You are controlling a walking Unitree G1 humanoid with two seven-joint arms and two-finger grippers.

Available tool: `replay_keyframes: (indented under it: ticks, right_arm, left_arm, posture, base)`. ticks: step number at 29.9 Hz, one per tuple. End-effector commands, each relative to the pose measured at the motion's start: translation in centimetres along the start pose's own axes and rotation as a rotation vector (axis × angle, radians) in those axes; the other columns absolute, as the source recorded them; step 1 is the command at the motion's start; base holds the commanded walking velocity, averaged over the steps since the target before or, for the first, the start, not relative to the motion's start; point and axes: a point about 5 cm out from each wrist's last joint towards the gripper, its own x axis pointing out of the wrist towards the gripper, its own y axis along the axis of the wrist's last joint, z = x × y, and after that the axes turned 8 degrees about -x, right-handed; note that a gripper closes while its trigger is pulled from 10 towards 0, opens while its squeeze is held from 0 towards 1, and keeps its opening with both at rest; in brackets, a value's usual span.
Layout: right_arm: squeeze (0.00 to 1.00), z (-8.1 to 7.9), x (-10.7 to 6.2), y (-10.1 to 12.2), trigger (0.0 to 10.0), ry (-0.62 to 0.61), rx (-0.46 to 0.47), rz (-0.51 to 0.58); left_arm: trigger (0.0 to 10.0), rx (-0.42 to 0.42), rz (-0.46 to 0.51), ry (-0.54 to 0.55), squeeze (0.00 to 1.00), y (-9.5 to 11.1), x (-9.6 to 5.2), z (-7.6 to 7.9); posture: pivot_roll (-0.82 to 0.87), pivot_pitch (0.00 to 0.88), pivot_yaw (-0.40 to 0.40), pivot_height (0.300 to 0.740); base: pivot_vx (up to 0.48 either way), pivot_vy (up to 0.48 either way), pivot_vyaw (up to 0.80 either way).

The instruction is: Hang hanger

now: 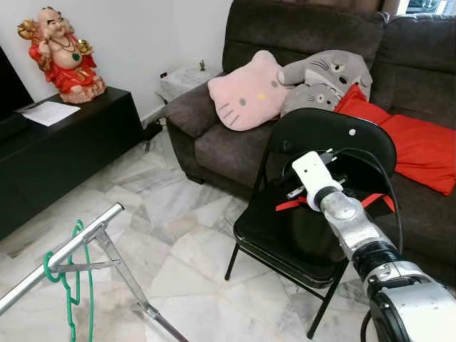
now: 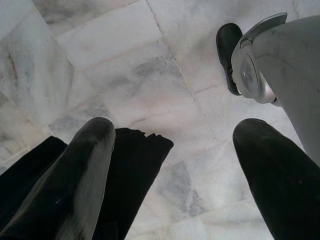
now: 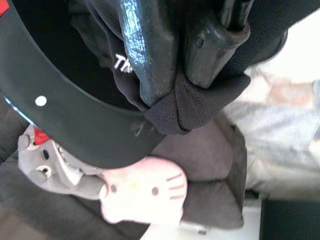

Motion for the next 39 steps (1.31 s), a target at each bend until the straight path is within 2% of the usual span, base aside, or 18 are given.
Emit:
replay_keyframes:
  ticks: [1, 2, 9, 11, 15, 16, 17, 24, 32, 35, 39]
  right_arm:
    - [0.00, 0.3, 0.1, 1.5, 0.0, -0.043, 0.032, 0.073]
    - [0.00, 0.2, 0.0, 1.7, 0.0, -0.078, 0.069, 0.090]
    - [0.00, -0.2, -0.3, 1.4, 0.0, -0.108, 0.129, 0.085]
    - [0.00, -0.8, -0.3, 1.6, 0.0, -0.083, 0.159, 0.089]
    - [0.00, -2.6, -0.5, 0.5, 0.0, -0.010, 0.127, 0.037]
    - [0.00, -2.6, -0.5, 0.5, 0.0, -0.010, 0.127, 0.037]
    - [0.00, -3.3, -0.7, 0.2, 0.0, 0.024, 0.137, 0.020]
    - [0.00, -5.6, -1.6, -1.2, 0.0, 0.103, 0.146, -0.034]
    - [0.00, -6.5, -1.9, -2.3, 0.0, 0.111, 0.174, -0.081]
    - [0.00, -6.3, -2.0, -2.2, 0.0, 0.092, 0.191, -0.076]
    - [0.00, -5.7, -2.0, -1.0, 0.0, 0.051, 0.195, -0.014]
  left_arm:
    - [10.0, -0.010, -0.014, 0.012, 0.00, -0.4, -0.1, -0.5]
    - [10.0, -0.009, -0.014, 0.012, 0.00, -0.4, 0.0, -0.4]
    - [10.0, -0.009, -0.016, 0.012, 0.00, -0.5, 0.0, -0.4]
    - [10.0, -0.009, -0.017, 0.012, 0.00, -0.5, 0.0, -0.4]
    - [10.0, -0.009, -0.017, 0.010, 0.00, -0.5, 0.0, -0.3]
    - [10.0, -0.009, -0.017, 0.010, 0.00, -0.5, 0.0, -0.3]
    - [10.0, -0.011, -0.016, 0.010, 0.00, -0.5, 0.0, -0.3]
    - [10.0, -0.010, -0.018, 0.010, 0.00, -0.5, 0.0, -0.3]
    - [10.0, -0.007, -0.018, 0.009, 0.00, -0.5, 0.0, -0.3]
    - [10.0, -0.007, -0.018, 0.010, 0.00, -0.5, 0.0, -0.3]
    - [10.0, 0.001, -0.019, 0.011, 0.00, -0.5, 0.0, -0.3]
  posture:
    - [0.00, 0.031, 0.083, 0.740]
    - [0.00, 0.032, 0.083, 0.740]
    - [0.00, 0.033, 0.081, 0.740]
    - [0.00, 0.032, 0.079, 0.740]
    - [0.00, 0.031, 0.076, 0.740]
    - [0.00, 0.031, 0.076, 0.740]
    - [0.00, 0.031, 0.076, 0.740]
    - [-0.01, 0.032, 0.074, 0.740]
    - [-0.01, 0.035, 0.071, 0.740]
    - [-0.01, 0.035, 0.071, 0.740]
    - [-0.01, 0.036, 0.071, 0.740]
  base:
    - [0.000, 0.000, 0.00]
    - [0.000, 0.000, 0.00]
    - [0.000, 0.000, 0.00]
    - [0.000, 0.000, 0.00]
    - [0.000, 0.000, 0.00]
    - [0.000, 0.000, 0.00]
    - [0.000, 0.000, 0.00]
    - [0.000, 0.000, 0.00]
    - [0.000, 0.000, 0.00]
    - [0.000, 0.000, 0.00]
    - [0.000, 0.000, 0.00]
